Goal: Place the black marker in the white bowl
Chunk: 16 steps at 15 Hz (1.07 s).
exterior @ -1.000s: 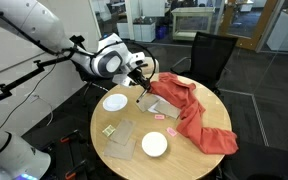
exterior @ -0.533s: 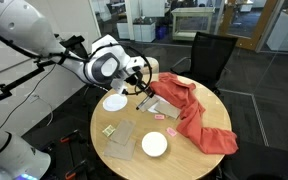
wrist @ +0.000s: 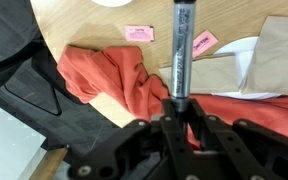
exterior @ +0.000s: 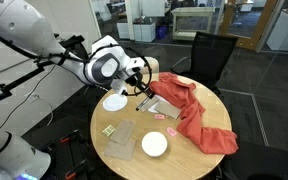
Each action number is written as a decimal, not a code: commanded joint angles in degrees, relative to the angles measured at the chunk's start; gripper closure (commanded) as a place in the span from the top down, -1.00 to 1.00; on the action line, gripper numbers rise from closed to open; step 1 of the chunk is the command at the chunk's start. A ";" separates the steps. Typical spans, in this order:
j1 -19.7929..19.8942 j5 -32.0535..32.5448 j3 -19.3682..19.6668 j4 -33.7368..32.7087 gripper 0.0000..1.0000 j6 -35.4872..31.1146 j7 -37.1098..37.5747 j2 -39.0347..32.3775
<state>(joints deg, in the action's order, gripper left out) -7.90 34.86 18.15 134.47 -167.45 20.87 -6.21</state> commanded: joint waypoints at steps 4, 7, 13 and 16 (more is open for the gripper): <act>-2.61 19.26 6.08 -5.75 -0.90 10.50 27.42 -0.38; -2.56 23.85 6.09 -5.73 -0.90 16.39 37.34 0.07; 5.96 32.52 -3.61 -5.02 -0.90 22.71 54.67 -0.20; 7.96 37.87 -5.55 -4.21 -0.90 24.73 63.65 -0.07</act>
<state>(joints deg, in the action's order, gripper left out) -2.32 68.07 14.98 129.50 -145.19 76.89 -6.82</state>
